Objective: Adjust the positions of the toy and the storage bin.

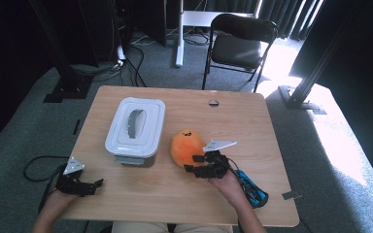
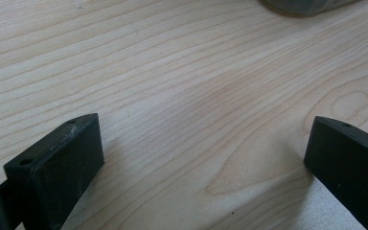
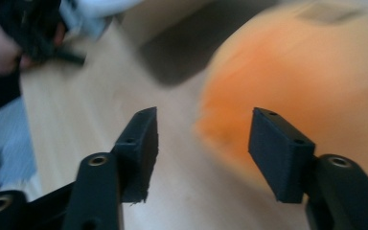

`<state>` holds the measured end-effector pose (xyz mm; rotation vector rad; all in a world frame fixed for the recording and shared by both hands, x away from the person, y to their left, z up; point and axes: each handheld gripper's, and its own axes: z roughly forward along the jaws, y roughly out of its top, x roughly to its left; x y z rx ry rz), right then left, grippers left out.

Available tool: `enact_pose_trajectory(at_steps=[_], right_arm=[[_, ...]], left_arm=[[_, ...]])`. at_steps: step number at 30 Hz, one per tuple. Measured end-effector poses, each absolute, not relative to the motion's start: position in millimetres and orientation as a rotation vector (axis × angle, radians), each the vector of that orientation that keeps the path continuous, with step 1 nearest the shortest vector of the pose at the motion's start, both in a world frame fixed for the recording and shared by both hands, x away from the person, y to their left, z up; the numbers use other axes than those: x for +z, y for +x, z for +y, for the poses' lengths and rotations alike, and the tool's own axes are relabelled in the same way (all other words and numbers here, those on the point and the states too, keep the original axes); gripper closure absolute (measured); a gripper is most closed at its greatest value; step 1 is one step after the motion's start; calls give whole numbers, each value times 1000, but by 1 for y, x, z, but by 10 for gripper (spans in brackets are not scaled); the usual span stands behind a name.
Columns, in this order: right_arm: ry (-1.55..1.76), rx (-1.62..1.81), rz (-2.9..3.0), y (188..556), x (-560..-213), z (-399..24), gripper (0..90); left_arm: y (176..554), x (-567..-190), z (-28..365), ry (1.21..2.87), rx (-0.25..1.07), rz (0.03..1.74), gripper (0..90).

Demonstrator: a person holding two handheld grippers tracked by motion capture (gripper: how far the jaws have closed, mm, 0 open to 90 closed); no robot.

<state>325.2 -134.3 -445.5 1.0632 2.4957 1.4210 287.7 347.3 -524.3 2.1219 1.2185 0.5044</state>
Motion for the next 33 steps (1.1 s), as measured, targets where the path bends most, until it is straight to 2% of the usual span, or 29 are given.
enact_pose_trajectory(at_steps=[6, 7, 10, 13, 22, 27, 33], right_arm=[[1146, 1380, 2356, 339, -434, -152, 337], [1197, 1391, 2335, 344, -434, -153, 243], [1214, 1363, 2324, 347, -435, -148, 148], [1205, 1329, 2331, 349, -438, -141, 145], [1181, 1223, 2355, 360, -450, -126, 277], [1158, 1152, 2367, 362, -458, -118, 279], [1132, 1128, 2364, 360, -466, -113, 355]], left_arm=[[288, -524, 347, 2122, 506, 1219, 4], [288, -524, 347, 2122, 506, 1219, 4], [288, -524, 347, 2123, 505, 1219, 4], [288, -524, 347, 2123, 506, 1219, 4], [288, -524, 347, 2124, 506, 1218, 4], [288, -524, 347, 2124, 506, 1219, 4], [288, -524, 347, 2124, 506, 1219, 4]])
